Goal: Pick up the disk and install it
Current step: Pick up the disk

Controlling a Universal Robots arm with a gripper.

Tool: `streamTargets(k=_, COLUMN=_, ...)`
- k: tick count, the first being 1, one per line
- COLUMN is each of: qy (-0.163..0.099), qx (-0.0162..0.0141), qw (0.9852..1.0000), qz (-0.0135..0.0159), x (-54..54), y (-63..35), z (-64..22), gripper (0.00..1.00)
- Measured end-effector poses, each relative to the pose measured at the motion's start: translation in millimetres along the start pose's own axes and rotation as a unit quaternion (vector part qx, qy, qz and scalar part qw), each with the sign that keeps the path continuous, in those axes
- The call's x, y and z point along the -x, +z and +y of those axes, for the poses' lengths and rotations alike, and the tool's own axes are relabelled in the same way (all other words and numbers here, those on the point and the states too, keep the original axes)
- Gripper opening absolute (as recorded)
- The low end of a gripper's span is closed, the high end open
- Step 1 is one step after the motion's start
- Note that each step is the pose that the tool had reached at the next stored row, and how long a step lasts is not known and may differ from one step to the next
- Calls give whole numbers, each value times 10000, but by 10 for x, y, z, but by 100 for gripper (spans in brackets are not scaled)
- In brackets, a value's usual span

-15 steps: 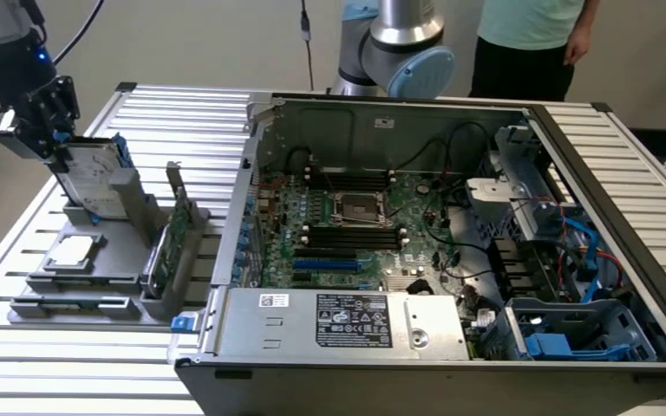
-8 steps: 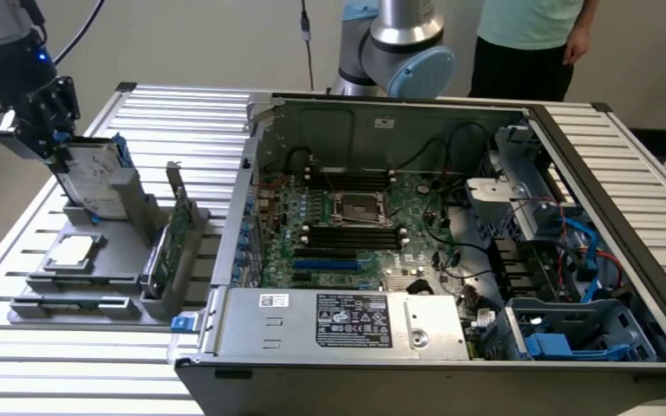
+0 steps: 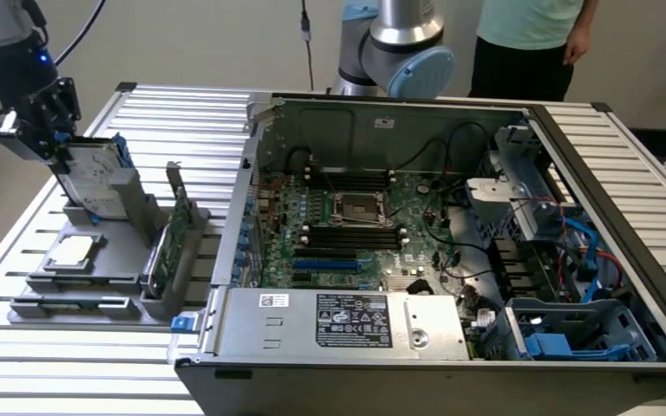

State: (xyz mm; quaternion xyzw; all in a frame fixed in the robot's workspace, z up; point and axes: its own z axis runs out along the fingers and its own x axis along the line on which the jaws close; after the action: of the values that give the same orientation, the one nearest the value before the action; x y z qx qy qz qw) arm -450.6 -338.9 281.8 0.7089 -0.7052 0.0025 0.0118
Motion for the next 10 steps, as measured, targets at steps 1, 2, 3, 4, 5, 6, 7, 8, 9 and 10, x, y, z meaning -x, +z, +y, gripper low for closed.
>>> streamTargets(k=1, qy=0, qx=1, qw=10000, qz=0, x=0, y=1, z=-1, gripper=48)
streamTargets(k=2, qy=0, qx=1, qw=10000, qz=1, x=1, y=3, z=-1, gripper=48)
streamTargets(k=3, qy=0, qx=1, qw=10000, qz=0, x=2, y=6, z=-1, gripper=48)
streamTargets(k=4, qy=0, qx=0, qw=10000, qz=0, x=2, y=10, z=-1, gripper=48)
streamTargets(k=5, qy=0, qx=0, qw=10000, qz=0, x=3, y=13, z=-1, gripper=48)
streamTargets(k=6, qy=0, qx=0, qw=10000, qz=1, x=3, y=16, z=-1, gripper=48)
streamTargets(k=7, qy=0, qx=1, qw=10000, qz=2, x=4, y=18, z=-1, gripper=46)
streamTargets(k=8, qy=0, qx=1, qw=10000, qz=5, x=4, y=20, z=-1, gripper=46)
streamTargets(k=9, qy=0, qx=1, qw=10000, qz=8, x=5, y=22, z=-1, gripper=39)
streamTargets(k=10, qy=0, qx=0, qw=10000, qz=15, x=5, y=24, z=-1, gripper=39)
